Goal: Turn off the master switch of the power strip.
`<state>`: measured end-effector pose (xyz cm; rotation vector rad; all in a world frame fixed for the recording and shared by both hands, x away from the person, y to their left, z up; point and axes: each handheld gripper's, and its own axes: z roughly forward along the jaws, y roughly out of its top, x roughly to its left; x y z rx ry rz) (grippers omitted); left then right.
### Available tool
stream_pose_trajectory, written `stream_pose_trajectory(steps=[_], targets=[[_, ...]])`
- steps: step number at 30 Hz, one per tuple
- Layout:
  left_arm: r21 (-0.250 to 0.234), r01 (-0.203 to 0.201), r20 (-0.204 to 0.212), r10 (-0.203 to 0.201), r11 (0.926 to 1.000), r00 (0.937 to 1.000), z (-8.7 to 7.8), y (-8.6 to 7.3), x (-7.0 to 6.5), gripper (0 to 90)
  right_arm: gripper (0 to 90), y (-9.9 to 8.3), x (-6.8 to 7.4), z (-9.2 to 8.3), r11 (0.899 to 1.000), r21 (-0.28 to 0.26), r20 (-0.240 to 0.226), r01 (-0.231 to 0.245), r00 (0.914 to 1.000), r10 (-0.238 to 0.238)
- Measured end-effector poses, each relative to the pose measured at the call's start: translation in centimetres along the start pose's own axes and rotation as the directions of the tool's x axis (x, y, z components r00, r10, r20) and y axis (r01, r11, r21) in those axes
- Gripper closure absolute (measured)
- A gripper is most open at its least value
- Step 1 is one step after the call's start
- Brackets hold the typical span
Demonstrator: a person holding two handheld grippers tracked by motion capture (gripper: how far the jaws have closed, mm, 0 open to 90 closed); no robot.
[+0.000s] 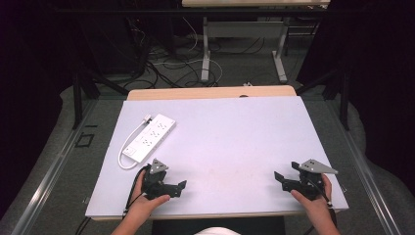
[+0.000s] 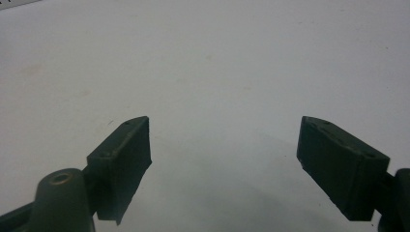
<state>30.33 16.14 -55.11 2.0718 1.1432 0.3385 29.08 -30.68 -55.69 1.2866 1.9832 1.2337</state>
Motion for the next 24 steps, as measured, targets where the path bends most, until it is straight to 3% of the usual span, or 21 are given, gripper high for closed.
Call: stream_pose_trajectory(steps=[14,24], targets=[[0.001,-0.001,-0.007,0.001,1.0,1.0,0.07,-0.08,0.22,4.2,19.0,0.05,-0.03,0.06,1.0,0.007,-0.011,0.008,0.9999,-0.008],[-0.006,0.028,-0.012,-0.028,0.9996,0.9995,-0.18,-0.04,0.64,4.3,18.9,0.02,-0.2,0.07,1.0,0.002,-0.001,-0.004,1.0,0.004]])
